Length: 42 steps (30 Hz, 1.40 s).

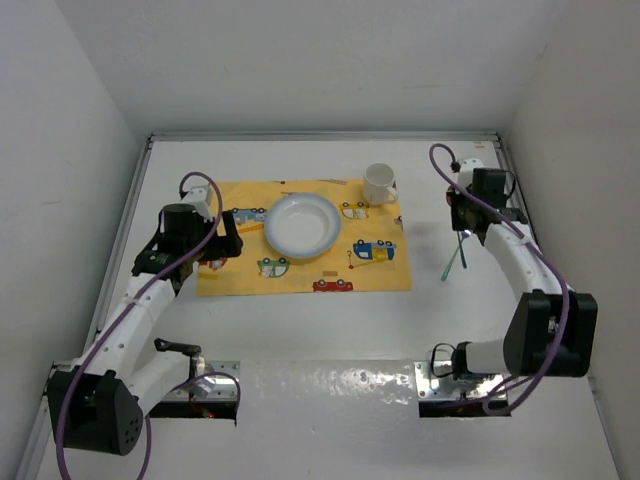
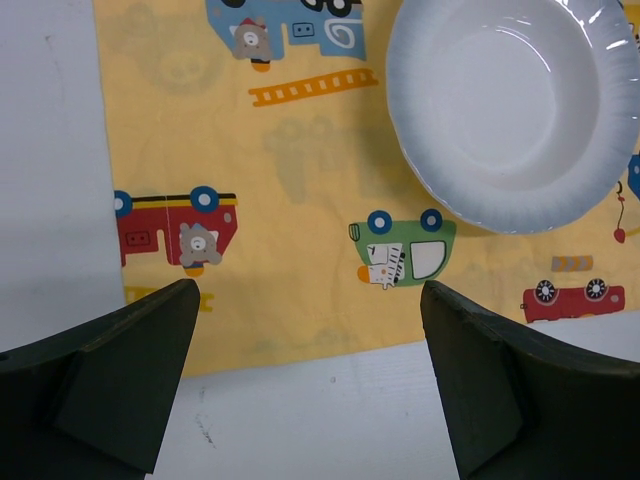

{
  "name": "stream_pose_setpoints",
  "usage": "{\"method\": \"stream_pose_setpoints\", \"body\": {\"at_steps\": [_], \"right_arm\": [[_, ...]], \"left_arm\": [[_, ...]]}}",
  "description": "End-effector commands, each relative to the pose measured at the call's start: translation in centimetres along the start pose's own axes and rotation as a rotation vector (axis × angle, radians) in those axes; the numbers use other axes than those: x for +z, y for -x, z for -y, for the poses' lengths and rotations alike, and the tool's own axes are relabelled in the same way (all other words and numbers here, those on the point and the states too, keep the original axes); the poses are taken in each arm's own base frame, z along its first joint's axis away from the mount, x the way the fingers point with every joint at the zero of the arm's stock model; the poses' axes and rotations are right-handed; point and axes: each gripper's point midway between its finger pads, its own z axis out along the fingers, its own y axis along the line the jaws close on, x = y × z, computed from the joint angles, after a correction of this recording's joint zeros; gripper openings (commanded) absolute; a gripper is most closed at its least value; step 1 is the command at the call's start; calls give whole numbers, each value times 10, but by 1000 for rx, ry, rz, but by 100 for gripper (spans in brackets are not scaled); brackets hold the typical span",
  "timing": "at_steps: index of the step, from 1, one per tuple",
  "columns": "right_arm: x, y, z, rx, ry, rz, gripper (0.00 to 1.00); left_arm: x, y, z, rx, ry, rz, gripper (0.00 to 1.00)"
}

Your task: Set the dinner table for one person

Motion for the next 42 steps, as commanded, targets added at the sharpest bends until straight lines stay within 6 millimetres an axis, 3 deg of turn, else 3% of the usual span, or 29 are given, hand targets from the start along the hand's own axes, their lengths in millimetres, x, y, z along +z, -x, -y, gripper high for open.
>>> {"method": "stream_pose_setpoints", "body": {"at_steps": [1, 6, 7, 9, 10, 13, 20, 32, 42], "right_arm": [[-18, 22, -21, 102, -85, 40, 0], [-33, 32, -72, 148, -67, 55, 0], [-36, 33, -90, 132, -47, 66, 0], [-39, 37, -100, 151, -96, 88, 0], [-41, 37, -118, 117, -82, 95, 0], [-37, 40, -146, 88, -87, 78, 0], [-5, 44, -197, 24, -76, 42, 0], [56, 25, -238, 50, -40, -48, 0], [87, 0, -234, 52, -57, -138, 0]], "left_arm": [[-4, 19, -2, -7, 33, 55, 91], [-2, 16, -5, -27, 50, 43, 91], [-2, 15, -6, -28, 59, 40, 91], [-1, 14, -8, -37, 72, 33, 91], [-1, 14, -9, -40, 75, 33, 91], [-1, 14, -12, -45, 98, 35, 91], [-4, 17, -18, -54, 130, 52, 91], [-4, 16, -22, -56, 154, 57, 91], [-2, 13, -23, -54, 159, 45, 91]]}}
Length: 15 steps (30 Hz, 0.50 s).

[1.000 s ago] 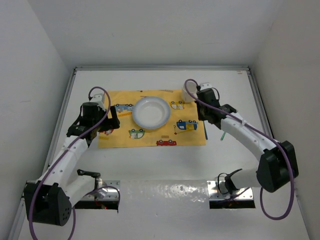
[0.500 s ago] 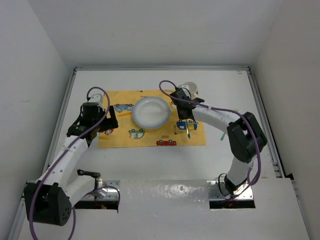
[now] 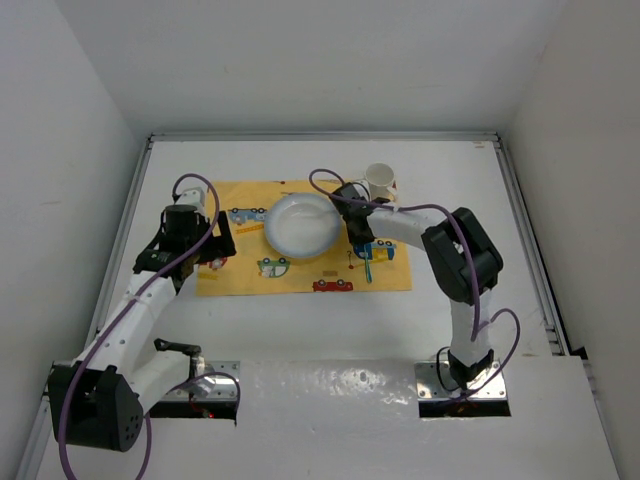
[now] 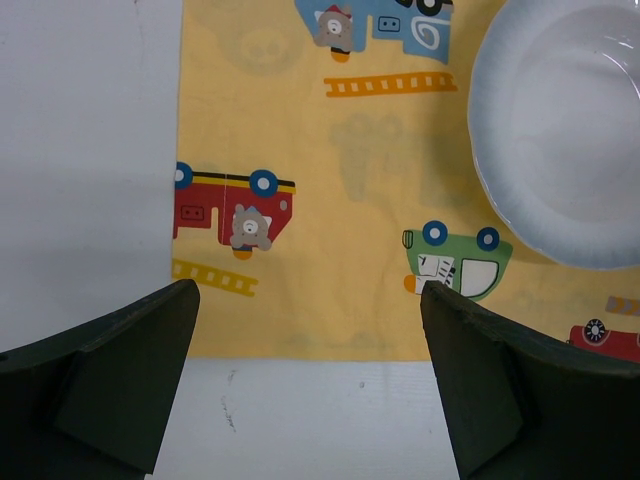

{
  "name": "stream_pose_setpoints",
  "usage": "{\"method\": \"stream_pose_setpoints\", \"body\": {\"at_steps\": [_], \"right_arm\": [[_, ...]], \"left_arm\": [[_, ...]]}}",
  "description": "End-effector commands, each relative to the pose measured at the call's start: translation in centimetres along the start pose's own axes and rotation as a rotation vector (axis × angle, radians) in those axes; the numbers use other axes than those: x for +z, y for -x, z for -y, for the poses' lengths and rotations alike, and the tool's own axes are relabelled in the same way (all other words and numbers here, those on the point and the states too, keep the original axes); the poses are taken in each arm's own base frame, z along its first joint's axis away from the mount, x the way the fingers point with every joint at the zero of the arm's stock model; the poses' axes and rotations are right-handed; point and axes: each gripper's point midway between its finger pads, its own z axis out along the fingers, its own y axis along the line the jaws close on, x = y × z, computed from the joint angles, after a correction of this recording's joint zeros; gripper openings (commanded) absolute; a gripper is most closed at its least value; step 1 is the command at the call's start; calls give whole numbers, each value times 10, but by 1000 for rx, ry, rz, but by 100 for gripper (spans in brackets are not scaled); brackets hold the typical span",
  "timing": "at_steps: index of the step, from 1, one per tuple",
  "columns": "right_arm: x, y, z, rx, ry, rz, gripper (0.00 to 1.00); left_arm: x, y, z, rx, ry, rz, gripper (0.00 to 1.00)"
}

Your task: Set the dinner table for one person

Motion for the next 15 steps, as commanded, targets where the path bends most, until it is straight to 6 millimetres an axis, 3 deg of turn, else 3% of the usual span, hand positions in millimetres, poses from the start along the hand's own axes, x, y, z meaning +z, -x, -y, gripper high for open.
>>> {"method": "stream_pose_setpoints", "body": {"at_steps": [1, 10, 15], "right_arm": [[2, 23, -1, 80, 28, 42, 0], [13, 21, -7, 100, 41, 10, 2], [9, 22, -7, 106, 41, 2, 16]], "left_arm": [[-5, 18, 6, -1, -15, 54, 91], [-3, 17, 5, -1, -11, 45, 91], [-3, 18, 5, 1, -9, 48, 92]]}}
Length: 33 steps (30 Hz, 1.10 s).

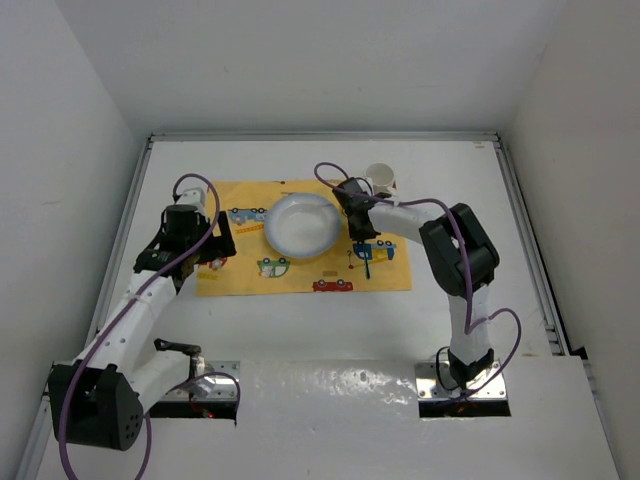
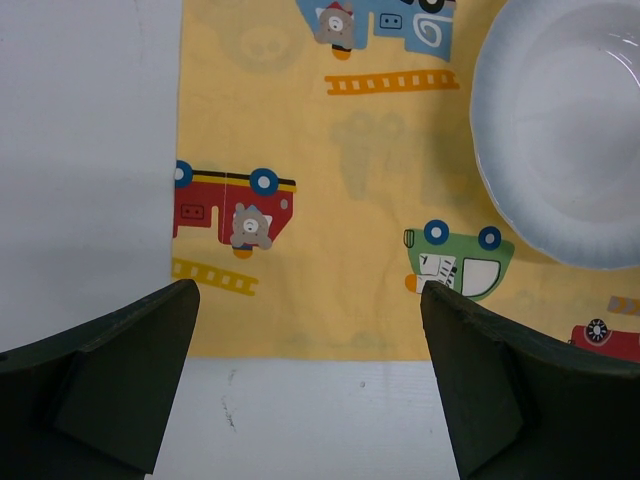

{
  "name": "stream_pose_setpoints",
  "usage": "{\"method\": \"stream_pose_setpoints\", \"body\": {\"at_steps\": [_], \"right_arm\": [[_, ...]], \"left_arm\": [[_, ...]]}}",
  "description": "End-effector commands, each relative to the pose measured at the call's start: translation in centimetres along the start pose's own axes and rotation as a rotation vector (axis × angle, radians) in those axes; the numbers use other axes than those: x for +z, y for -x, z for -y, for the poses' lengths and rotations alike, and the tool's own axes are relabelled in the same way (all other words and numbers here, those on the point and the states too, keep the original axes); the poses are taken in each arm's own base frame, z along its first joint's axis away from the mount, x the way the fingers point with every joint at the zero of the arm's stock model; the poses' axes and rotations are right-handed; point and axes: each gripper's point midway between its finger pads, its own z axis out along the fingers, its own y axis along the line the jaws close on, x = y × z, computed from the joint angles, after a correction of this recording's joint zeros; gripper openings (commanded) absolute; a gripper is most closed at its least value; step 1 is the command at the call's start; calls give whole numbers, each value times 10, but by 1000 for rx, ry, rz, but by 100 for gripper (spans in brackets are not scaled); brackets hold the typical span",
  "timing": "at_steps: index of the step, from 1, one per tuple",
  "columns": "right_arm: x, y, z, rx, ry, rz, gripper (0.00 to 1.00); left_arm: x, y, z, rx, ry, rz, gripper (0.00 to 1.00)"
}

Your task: Set the dinner table for one person

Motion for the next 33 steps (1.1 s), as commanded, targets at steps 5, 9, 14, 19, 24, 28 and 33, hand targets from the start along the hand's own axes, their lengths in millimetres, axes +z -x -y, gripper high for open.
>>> {"method": "stream_pose_setpoints", "body": {"at_steps": [5, 9, 14, 19, 24, 28, 33], "right_arm": [[-24, 26, -1, 53, 15, 49, 27], [-59, 43, 14, 97, 1, 115, 32], [-87, 41, 53, 177, -22, 165, 29], [-101, 30, 91, 250, -37, 184, 21], [-88, -9, 148, 388, -109, 90, 24], [-76, -40, 191, 516, -194, 33, 29], [-57, -55, 225, 614, -226, -13, 33]], "left_arm": [[-4, 19, 5, 0, -11, 55, 92], [-5, 19, 5, -1, -12, 53, 92], [-6, 20, 6, -2, -13, 57, 91], [-6, 21, 7, -2, -21, 58, 91], [-6, 20, 7, -1, -23, 54, 92], [-6, 21, 7, -3, -21, 58, 92], [-6, 20, 8, -3, -26, 57, 91]]}}
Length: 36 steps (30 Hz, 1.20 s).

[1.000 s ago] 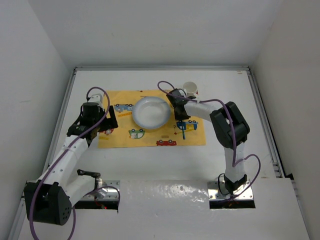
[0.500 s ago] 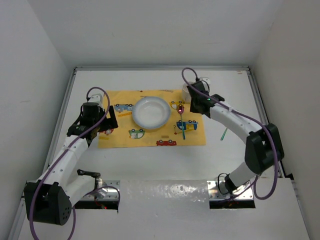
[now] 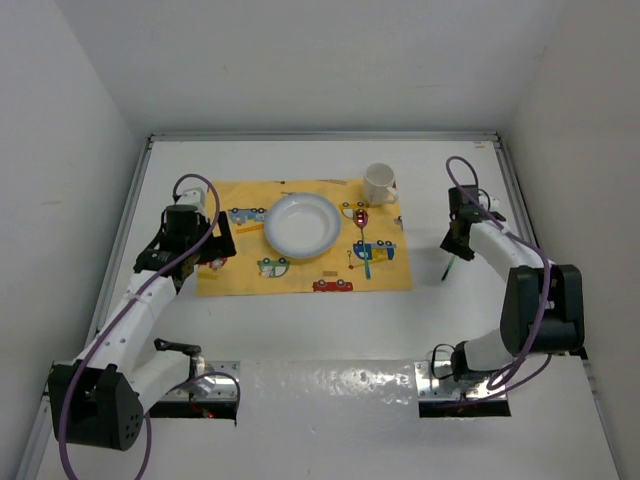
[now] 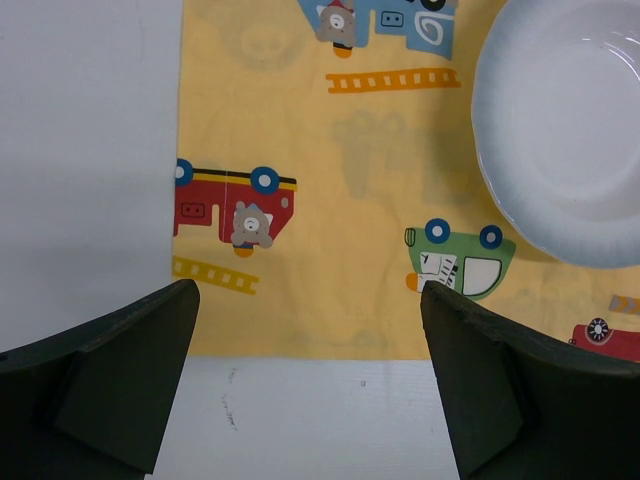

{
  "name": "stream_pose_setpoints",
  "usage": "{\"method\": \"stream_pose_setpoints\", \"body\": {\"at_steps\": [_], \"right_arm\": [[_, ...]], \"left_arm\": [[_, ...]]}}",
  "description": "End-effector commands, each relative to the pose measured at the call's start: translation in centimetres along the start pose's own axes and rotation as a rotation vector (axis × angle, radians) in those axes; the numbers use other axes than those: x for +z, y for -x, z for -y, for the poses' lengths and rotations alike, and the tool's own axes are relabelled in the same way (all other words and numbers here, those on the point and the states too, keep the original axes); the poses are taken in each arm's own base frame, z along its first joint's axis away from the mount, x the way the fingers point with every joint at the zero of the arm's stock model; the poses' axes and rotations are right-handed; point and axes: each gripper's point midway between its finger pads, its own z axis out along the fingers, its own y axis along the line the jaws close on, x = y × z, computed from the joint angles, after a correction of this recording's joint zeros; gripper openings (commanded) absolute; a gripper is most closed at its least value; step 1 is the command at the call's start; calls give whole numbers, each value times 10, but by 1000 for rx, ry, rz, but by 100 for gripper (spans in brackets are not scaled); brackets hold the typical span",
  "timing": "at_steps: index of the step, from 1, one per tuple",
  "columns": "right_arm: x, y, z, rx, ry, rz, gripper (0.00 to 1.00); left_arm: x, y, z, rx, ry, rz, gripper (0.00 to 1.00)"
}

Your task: Set the dinner table for one person

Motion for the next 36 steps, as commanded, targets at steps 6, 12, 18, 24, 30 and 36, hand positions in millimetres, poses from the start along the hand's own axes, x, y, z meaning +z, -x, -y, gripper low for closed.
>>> {"method": "stream_pose_setpoints", "body": {"at_steps": [6, 12, 18, 24, 30, 36], "right_arm": [[33, 28, 9, 124, 32, -25, 33], [54, 46, 8, 145, 36, -35, 33], [76, 53, 2, 159, 58, -62, 32], [90, 49, 7, 143, 13, -100, 25], [90, 49, 9, 101, 10, -107, 0], [45, 79, 7, 105, 64, 31, 0]], "left_arm": [[-7, 21, 7, -1, -21, 67, 92], [-6, 21, 5, -2, -11, 67, 92], [-6, 20, 5, 0, -10, 64, 91], [-5, 19, 3, -1, 0, 62, 92], [-6, 20, 4, 2, -8, 66, 92], [-6, 22, 5, 2, -16, 72, 90]]}}
